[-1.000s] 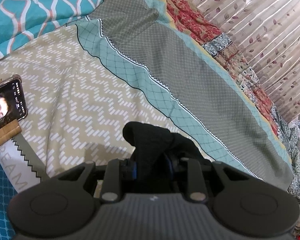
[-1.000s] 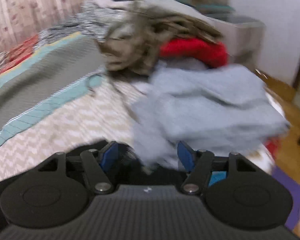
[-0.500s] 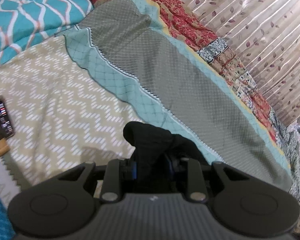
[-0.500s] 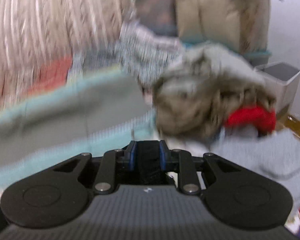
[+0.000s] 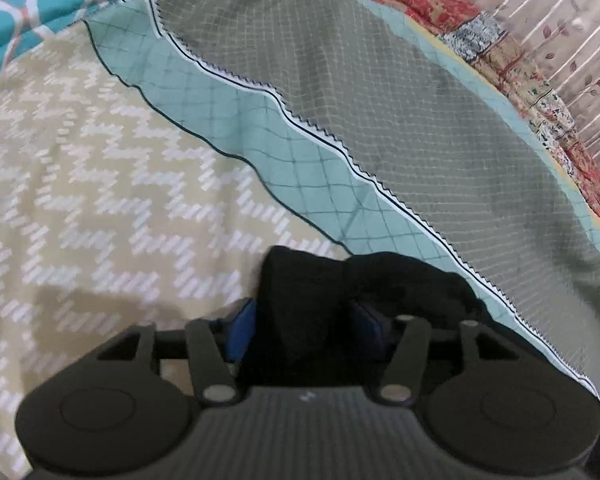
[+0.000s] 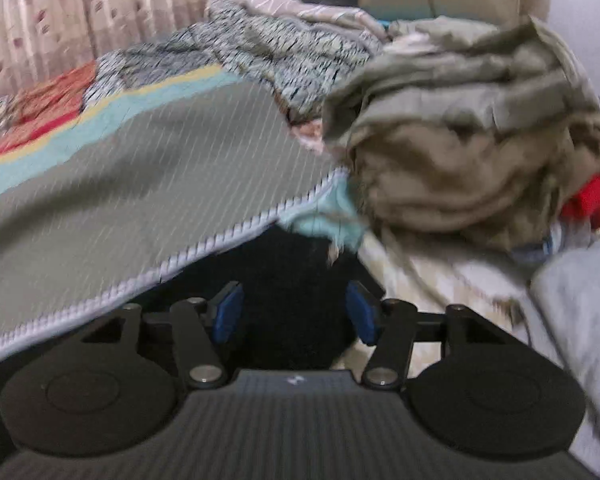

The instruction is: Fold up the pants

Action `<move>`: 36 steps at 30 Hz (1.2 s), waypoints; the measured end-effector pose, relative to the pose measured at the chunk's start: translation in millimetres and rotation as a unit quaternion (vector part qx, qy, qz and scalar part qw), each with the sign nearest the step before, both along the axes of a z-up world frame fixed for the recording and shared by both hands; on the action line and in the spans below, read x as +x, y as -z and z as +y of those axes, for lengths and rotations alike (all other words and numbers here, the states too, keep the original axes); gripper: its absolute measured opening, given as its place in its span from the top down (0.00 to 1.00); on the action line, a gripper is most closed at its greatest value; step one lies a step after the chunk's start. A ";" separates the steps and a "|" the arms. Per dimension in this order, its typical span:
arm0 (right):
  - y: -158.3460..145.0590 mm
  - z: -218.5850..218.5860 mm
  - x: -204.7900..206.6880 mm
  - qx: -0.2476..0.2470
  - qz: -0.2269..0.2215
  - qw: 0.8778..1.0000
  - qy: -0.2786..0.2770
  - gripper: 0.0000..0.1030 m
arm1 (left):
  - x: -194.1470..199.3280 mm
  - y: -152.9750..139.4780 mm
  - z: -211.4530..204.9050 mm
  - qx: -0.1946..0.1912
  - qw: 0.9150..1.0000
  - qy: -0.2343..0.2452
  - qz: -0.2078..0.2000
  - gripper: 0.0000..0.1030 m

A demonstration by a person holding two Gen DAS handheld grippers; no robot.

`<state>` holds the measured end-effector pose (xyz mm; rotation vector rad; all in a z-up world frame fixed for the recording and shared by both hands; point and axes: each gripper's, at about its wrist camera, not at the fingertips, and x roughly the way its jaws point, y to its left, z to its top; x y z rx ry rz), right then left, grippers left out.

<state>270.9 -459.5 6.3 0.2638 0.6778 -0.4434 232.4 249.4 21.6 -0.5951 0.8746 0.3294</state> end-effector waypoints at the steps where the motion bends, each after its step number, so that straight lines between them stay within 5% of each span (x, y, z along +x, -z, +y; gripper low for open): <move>1: 2.4 -1.3 -12.3 0.008 -0.010 1.000 -0.004 0.43 | -8.2 -2.6 2.4 0.002 1.000 0.000 -0.004 0.41; 9: 13.6 14.3 -70.3 0.086 -0.023 0.990 -0.108 0.42 | -90.9 -23.2 3.5 0.008 0.999 0.031 -0.033 0.26; 15: 2.8 81.1 -98.3 0.157 -0.036 0.970 -0.184 0.42 | -157.6 -22.4 7.6 -0.012 0.999 0.027 -0.018 0.24; 27: -2.8 257.1 -162.8 0.220 0.006 0.880 -0.421 0.42 | -204.9 15.3 14.4 -0.183 0.982 -0.004 -0.038 0.13; 28: 1.4 270.3 -167.0 0.221 0.020 0.874 -0.431 0.42 | -202.4 18.7 9.7 -0.186 0.982 -0.003 -0.042 0.22; 29: 5.0 279.3 -170.4 0.223 0.035 0.870 -0.438 0.42 | -199.3 20.8 4.6 -0.181 0.983 0.001 -0.040 0.50; 32: 16.1 303.4 -177.9 0.212 0.074 0.862 -0.454 0.42 | -198.0 17.7 -6.4 -0.144 0.989 0.014 -0.023 0.80; 36: 6.0 315.7 -182.9 0.206 0.074 0.856 -0.468 0.41 | -232.9 -11.3 2.6 -0.093 0.995 0.002 -0.043 0.81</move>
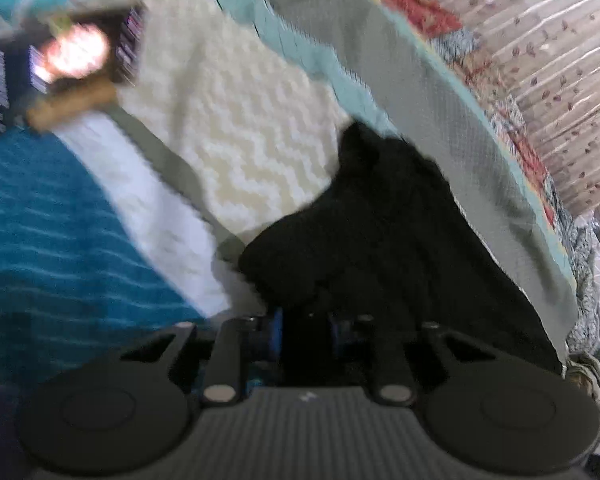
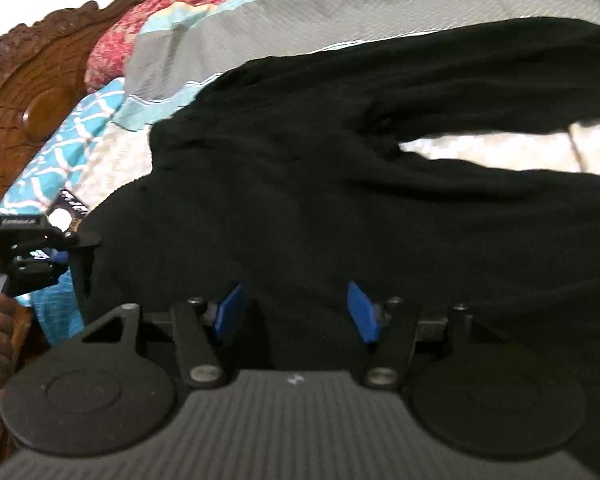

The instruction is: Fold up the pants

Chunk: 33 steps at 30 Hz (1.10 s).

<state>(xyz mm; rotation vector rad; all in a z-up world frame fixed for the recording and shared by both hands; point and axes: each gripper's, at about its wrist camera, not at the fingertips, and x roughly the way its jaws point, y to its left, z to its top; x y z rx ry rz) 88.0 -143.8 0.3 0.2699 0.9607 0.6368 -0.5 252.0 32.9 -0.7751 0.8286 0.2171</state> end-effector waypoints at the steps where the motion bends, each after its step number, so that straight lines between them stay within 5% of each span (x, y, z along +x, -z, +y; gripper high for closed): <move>1: -1.5 1.1 0.3 0.014 0.006 1.000 -0.006 0.41 | -12.2 -5.0 5.7 0.002 1.000 -0.006 -0.005 0.81; 3: 2.0 8.7 -3.0 0.024 0.014 0.999 -0.020 0.41 | -26.4 -3.0 11.1 0.003 1.000 -0.011 0.003 0.80; 6: 12.7 17.7 -2.2 0.011 0.010 1.000 -0.027 0.41 | -29.4 16.3 10.6 0.013 0.998 -0.019 0.064 0.63; 9: 4.8 9.8 4.1 0.028 0.016 0.999 -0.033 0.41 | -30.8 4.3 17.1 0.003 0.998 -0.028 0.049 0.58; 12: -9.0 -25.2 7.7 0.063 0.005 0.998 0.001 0.41 | -8.0 -29.8 17.1 0.088 0.996 -0.029 0.008 0.48; 14: -16.4 -52.6 14.6 0.077 0.001 0.996 0.041 0.41 | 29.5 -50.2 6.8 0.169 0.986 -0.003 -0.009 0.40; 18: -25.3 -100.7 24.8 0.062 -0.012 0.990 0.126 0.41 | 125.5 -72.0 -39.4 0.302 0.947 0.097 -0.043 0.26; 24: -28.4 -155.8 31.9 0.031 -0.018 0.973 0.226 0.41 | 252.2 -33.8 -128.4 0.447 0.854 0.263 -0.046 0.03; 25: -28.0 -161.6 35.6 0.023 -0.020 0.971 0.238 0.41 | 264.4 -20.6 -136.8 0.451 0.848 0.279 -0.028 0.04; 26: -29.0 -165.1 39.8 0.012 -0.024 0.968 0.249 0.41 | 276.6 -7.2 -141.0 0.452 0.843 0.292 -0.009 0.18; 27: -32.6 -172.5 45.8 -0.003 -0.031 0.965 0.261 0.41 | 286.1 6.5 -143.3 0.452 0.838 0.306 0.009 0.34; 28: -34.8 -182.1 52.6 -0.015 -0.039 0.962 0.271 0.41 | 292.0 20.9 -145.0 0.455 0.832 0.317 0.031 0.66; 29: -39.3 -190.4 61.7 -0.029 -0.046 0.957 0.284 0.41 | 294.1 28.6 -145.1 0.451 0.831 0.324 0.041 0.78; 33: -49.4 -249.4 110.2 -0.064 -0.055 0.935 0.343 0.41 | 262.4 11.2 -147.3 0.447 0.837 0.314 -0.010 0.89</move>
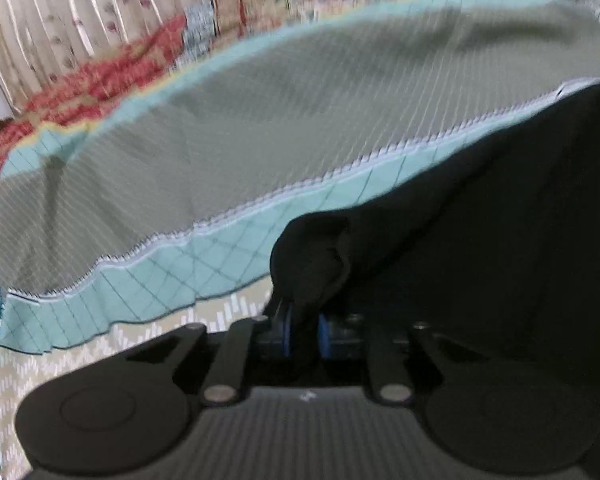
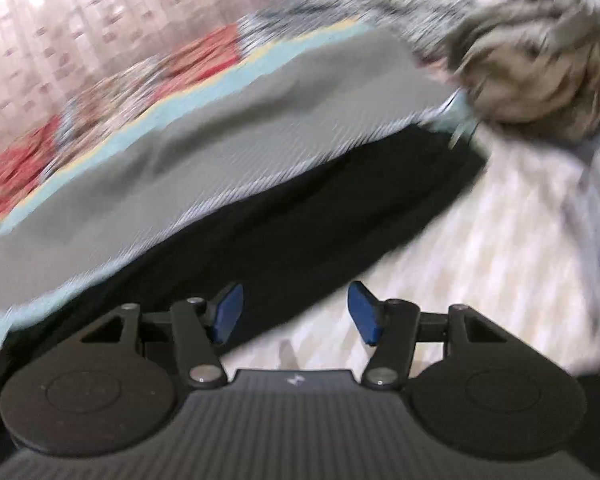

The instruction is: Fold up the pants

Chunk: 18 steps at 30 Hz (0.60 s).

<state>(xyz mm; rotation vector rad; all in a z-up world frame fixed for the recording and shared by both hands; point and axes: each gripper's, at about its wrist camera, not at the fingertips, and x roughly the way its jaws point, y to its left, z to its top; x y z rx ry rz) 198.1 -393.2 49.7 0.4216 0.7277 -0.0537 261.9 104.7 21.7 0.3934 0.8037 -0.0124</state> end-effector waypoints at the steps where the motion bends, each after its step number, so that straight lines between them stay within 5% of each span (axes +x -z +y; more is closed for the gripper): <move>1: -1.1 -12.7 14.9 -0.001 0.000 1.000 0.018 0.41 | -10.5 -5.1 -0.2 -0.005 1.000 0.006 -0.015 0.89; 8: 24.4 -94.7 117.7 0.065 0.050 0.983 0.166 0.41 | -43.9 -28.5 -18.7 0.012 0.997 0.021 -0.068 0.89; 12: 49.9 -93.7 160.7 0.038 0.112 0.968 0.222 0.41 | -53.5 -36.9 -17.9 0.011 0.996 0.008 -0.089 0.89; 18: 73.4 -101.5 186.3 0.056 0.132 0.961 0.238 0.31 | -83.9 -47.7 -23.1 0.013 0.995 -0.006 -0.101 0.89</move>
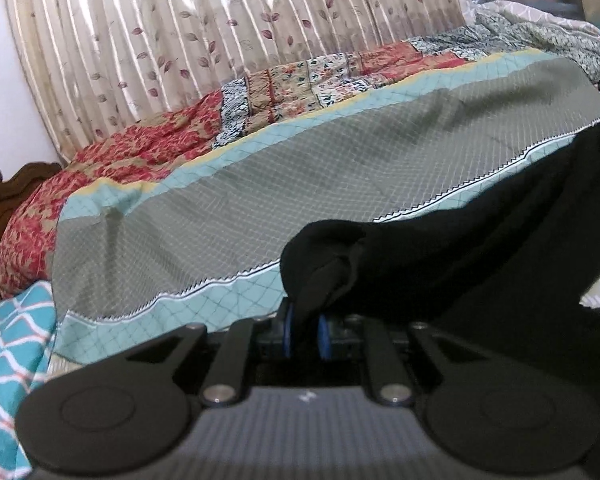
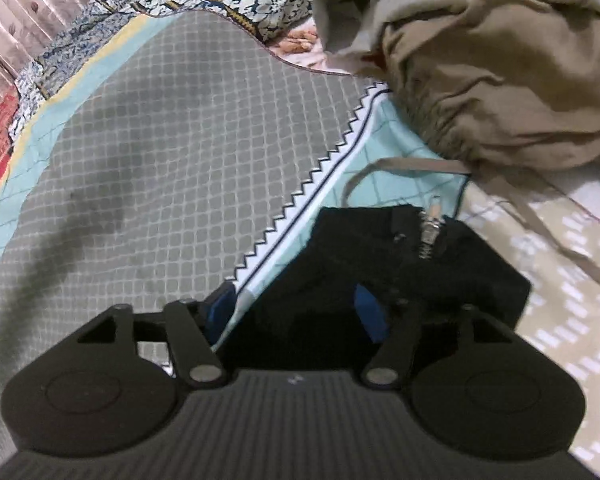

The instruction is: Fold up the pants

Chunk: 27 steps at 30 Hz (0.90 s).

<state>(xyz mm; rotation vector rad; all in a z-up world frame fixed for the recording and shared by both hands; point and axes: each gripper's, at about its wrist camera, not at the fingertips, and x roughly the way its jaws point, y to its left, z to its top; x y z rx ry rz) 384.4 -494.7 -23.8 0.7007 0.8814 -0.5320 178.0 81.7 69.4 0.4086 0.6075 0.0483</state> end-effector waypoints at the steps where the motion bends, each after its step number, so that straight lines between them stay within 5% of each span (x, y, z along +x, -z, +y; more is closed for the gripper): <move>1: 0.9 1.0 1.4 -0.006 0.006 1.000 -0.005 0.35 | -4.2 -0.8 -0.6 -0.001 1.000 -0.002 -0.002 0.89; 2: -1.2 3.1 1.3 -0.017 0.013 1.000 -0.011 0.43 | -7.0 -1.2 -1.3 0.000 1.000 -0.004 -0.006 0.89; 3: -3.6 5.1 2.3 -0.034 0.023 0.999 -0.016 0.77 | -10.4 -1.7 -2.4 0.002 1.000 -0.006 -0.010 0.89; 4: -3.5 5.3 0.5 -0.045 0.030 0.998 -0.027 0.95 | -12.8 -2.1 -2.9 0.003 1.000 -0.007 -0.012 0.89; 10: -37.7 -19.4 -46.2 0.006 -0.054 0.998 -0.005 0.96 | -37.6 -17.8 -2.6 -0.009 0.999 -0.019 -0.036 0.89; 18: -96.4 -54.0 -196.1 0.013 -0.150 0.988 -0.019 0.96 | -104.1 -44.6 7.9 -0.031 0.997 -0.019 -0.070 0.89; 27: -67.1 -82.4 -401.7 0.065 -0.179 0.981 0.018 0.95 | -208.9 -23.1 16.6 -0.059 0.997 -0.011 -0.042 0.88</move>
